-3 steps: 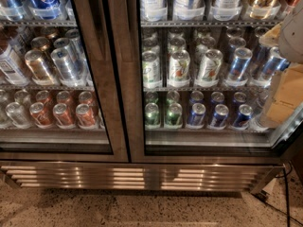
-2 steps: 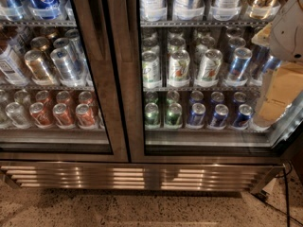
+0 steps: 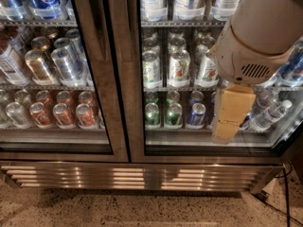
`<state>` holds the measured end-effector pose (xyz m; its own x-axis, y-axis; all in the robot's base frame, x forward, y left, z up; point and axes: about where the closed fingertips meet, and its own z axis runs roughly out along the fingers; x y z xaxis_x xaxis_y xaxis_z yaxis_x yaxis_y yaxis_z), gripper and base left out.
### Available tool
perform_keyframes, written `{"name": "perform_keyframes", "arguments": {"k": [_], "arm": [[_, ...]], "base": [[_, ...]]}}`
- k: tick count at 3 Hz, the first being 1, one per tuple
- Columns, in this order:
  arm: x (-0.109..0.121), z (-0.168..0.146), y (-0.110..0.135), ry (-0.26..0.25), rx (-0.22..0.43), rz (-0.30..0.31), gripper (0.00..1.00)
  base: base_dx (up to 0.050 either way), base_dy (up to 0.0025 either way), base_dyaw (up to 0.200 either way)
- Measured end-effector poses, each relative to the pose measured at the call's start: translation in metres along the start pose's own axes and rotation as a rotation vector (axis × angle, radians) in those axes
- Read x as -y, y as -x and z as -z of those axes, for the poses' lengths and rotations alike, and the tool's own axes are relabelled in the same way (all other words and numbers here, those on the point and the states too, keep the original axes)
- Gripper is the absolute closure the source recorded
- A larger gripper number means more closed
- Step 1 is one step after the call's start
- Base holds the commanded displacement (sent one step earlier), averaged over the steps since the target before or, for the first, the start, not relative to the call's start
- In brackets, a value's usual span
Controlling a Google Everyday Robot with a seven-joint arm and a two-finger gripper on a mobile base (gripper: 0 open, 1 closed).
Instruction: Open right fridge door
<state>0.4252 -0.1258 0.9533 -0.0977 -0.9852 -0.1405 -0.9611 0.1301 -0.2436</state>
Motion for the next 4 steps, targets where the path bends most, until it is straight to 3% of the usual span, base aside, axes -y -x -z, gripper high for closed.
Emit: {"name": "perform_keyframes", "arguments": {"k": [1,2,3,4], "arm": [[0.0,0.0,0.0,0.0,0.0,0.0,0.0],[0.001,0.004,-0.001,0.013,0.057,0.005,0.0],[0.016,-0.009,-0.032,0.057,0.206,-0.024,0.0],[0.016,-0.027,-0.038,0.159,0.397,0.004,0.0]], "base": [[0.0,0.0,0.0],[0.0,0.0,0.0],[0.0,0.0,0.0],[0.0,0.0,0.0]]}}
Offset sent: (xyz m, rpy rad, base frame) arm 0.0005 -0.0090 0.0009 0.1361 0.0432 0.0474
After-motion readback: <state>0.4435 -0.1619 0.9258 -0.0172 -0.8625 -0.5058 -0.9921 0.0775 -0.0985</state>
